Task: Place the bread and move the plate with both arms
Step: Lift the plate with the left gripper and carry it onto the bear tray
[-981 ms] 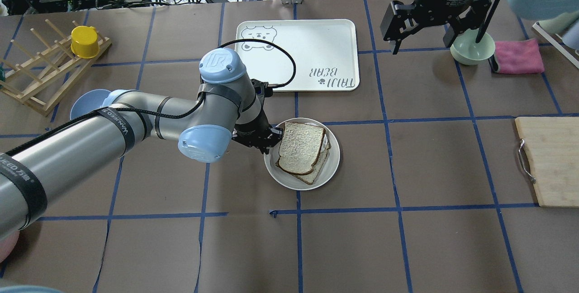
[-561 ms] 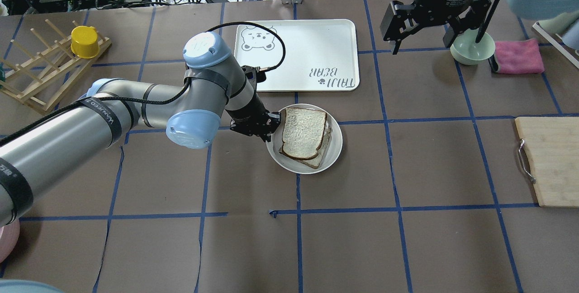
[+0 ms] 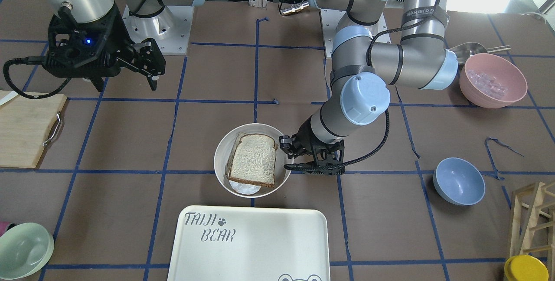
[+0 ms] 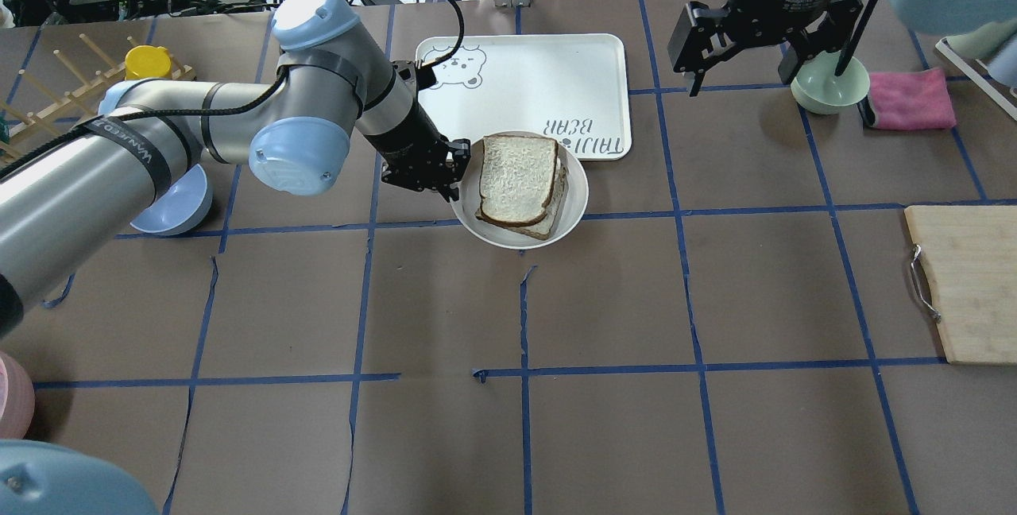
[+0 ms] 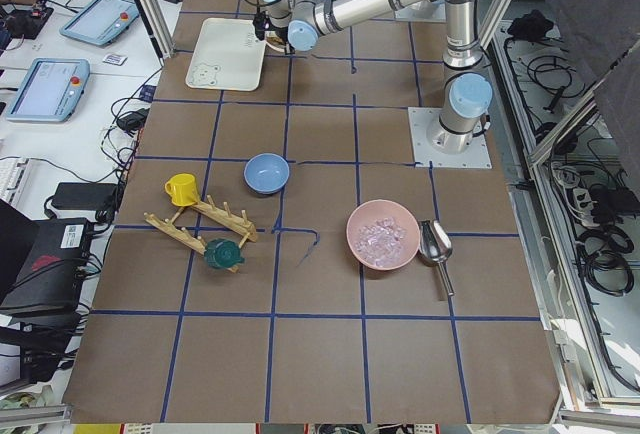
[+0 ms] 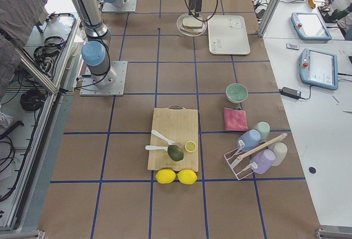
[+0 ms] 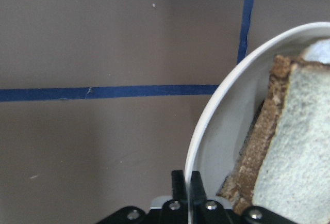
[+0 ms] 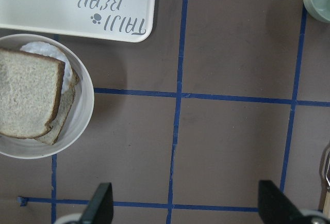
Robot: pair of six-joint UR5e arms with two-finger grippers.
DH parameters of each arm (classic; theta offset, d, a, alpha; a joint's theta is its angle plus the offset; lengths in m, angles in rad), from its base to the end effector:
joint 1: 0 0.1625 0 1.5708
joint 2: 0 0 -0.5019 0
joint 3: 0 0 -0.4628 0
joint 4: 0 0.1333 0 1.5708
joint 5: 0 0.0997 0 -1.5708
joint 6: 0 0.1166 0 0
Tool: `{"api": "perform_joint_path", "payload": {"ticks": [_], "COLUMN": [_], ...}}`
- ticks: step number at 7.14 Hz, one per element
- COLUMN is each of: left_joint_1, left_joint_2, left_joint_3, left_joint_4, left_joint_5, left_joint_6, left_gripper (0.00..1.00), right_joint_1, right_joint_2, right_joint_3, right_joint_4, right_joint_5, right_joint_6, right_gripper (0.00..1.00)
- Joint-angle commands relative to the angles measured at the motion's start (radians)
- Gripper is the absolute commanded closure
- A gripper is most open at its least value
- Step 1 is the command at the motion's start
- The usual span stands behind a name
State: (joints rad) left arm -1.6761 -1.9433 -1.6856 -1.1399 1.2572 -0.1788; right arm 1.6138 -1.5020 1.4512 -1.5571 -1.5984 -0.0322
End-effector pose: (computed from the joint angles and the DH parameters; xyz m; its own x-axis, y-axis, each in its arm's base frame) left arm -0.2403 -0.6633 0.2969 -0.9513 -0.0952 0.2930 -0.0653 0.9918 0.1103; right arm 0.1558 -0.5945 0.5739 -0.9968 -0.0741 0.0288 -0.0751 0.9965 -0.0362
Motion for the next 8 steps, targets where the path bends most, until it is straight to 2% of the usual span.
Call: {"api": "perform_joint_path", "payload": {"ticks": [1,3,5,6,8], "left_joint_1": [0.027,0.027,0.026,0.026,0.027], "left_joint_2": [-0.084,-0.233,-0.36,-0.406,-0.451], "left_joint_3": [0.14,0.323,0.461,0.51,0.529], "left_joint_4": [0.0,-0.001,-0.001,-0.001,0.005], "left_joint_5": [-0.012,-0.028,-0.033,-0.05,-0.061], "left_joint_6": [-0.072,-0.097,-0.134,-0.136,-0.137], "left_gripper": [1.0,1.0,1.0,1.0,1.0], "right_joint_1": [0.0,0.0,0.0,0.0,0.0], "right_joint_2": [0.0,0.0,0.0,0.0,0.0], "right_joint_3": [0.0,0.002,0.002,0.002,0.002], "right_joint_4": [0.0,0.0,0.0,-0.001,-0.001], "right_joint_5": [0.0,0.0,0.0,0.0,0.0], "right_joint_6": [0.0,0.0,0.0,0.0,0.0], "right_gripper": [0.0,0.0,0.0,0.0,0.0]}}
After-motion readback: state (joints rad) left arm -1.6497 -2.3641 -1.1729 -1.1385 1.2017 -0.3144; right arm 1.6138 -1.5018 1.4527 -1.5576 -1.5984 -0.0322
